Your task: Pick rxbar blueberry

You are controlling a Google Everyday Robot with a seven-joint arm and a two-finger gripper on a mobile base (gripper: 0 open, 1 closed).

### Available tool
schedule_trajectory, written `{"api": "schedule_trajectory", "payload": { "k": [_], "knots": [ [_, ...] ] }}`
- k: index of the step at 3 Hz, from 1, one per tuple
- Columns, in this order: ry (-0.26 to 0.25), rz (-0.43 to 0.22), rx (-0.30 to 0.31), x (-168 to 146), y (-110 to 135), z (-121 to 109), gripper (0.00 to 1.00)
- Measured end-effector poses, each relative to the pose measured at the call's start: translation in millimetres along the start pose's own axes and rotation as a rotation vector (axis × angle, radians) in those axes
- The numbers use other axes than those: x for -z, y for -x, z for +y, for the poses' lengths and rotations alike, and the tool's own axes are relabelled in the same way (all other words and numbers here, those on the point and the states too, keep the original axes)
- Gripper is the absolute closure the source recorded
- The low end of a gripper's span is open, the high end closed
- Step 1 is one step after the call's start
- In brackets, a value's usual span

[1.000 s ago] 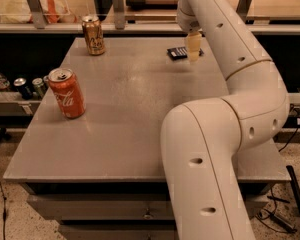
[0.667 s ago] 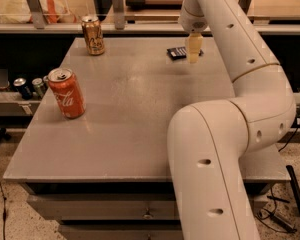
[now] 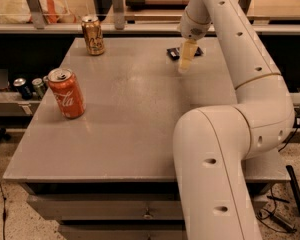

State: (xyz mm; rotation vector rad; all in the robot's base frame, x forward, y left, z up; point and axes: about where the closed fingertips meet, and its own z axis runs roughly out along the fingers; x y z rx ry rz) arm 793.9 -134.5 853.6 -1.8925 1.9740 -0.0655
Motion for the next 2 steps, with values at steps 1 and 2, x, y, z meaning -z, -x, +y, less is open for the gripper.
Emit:
{"api": "schedule_trajectory", "payload": {
  "k": [1, 2],
  "knots": [
    [-0.013, -0.027, -0.014, -5, 5, -4, 0.0],
    [-0.056, -0.032, -0.042, -2, 4, -15, 0.0]
  ]
}}
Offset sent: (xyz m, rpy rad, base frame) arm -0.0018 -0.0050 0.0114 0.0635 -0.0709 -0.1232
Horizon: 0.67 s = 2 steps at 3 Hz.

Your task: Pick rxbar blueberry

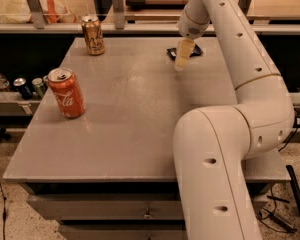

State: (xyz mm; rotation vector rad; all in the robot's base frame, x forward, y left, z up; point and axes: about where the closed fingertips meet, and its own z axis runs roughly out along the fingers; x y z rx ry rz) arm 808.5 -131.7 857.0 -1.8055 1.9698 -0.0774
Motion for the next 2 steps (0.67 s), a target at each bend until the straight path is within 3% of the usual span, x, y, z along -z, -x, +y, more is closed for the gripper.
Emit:
{"api": "schedule_trajectory", "payload": {
  "k": [2],
  "knots": [
    [-0.198, 0.008, -0.23, 36, -7, -43, 0.0]
  ]
}}
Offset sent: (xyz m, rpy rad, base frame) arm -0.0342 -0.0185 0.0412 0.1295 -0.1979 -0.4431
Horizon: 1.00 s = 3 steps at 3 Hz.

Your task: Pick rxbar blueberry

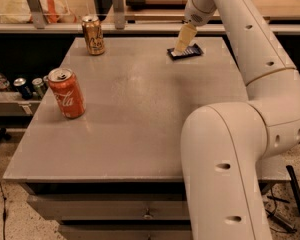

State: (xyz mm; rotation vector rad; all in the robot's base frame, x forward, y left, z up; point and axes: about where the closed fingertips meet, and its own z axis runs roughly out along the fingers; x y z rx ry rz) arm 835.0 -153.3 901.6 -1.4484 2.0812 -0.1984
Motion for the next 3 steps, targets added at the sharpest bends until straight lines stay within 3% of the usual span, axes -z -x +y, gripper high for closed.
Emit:
{"api": "schedule_trajectory", "payload": {
  "k": [1, 2, 3],
  "knots": [
    [0.016, -0.025, -0.108, -1, -4, 6, 0.0],
    [0.076, -0.075, -0.175, -13, -7, 23, 0.0],
    [0.129, -0.115, -0.202, -23, -6, 39, 0.0]
  ]
}}
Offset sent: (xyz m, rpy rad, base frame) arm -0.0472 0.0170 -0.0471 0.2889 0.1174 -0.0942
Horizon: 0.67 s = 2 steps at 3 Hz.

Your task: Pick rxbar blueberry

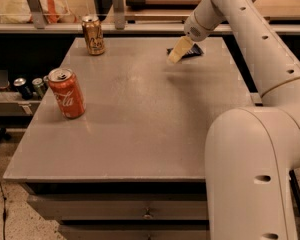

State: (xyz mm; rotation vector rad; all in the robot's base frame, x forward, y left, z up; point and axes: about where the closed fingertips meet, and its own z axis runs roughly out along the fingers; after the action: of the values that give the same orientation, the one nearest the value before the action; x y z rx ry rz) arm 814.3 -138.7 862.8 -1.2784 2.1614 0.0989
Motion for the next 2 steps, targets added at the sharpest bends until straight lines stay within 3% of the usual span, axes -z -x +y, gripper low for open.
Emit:
{"api": "schedule_trajectory", "payload": {
  "k": [2],
  "knots": [
    [0.085, -0.036, -0.036, -21.5, -6.5, 16.2, 0.0]
  ]
}}
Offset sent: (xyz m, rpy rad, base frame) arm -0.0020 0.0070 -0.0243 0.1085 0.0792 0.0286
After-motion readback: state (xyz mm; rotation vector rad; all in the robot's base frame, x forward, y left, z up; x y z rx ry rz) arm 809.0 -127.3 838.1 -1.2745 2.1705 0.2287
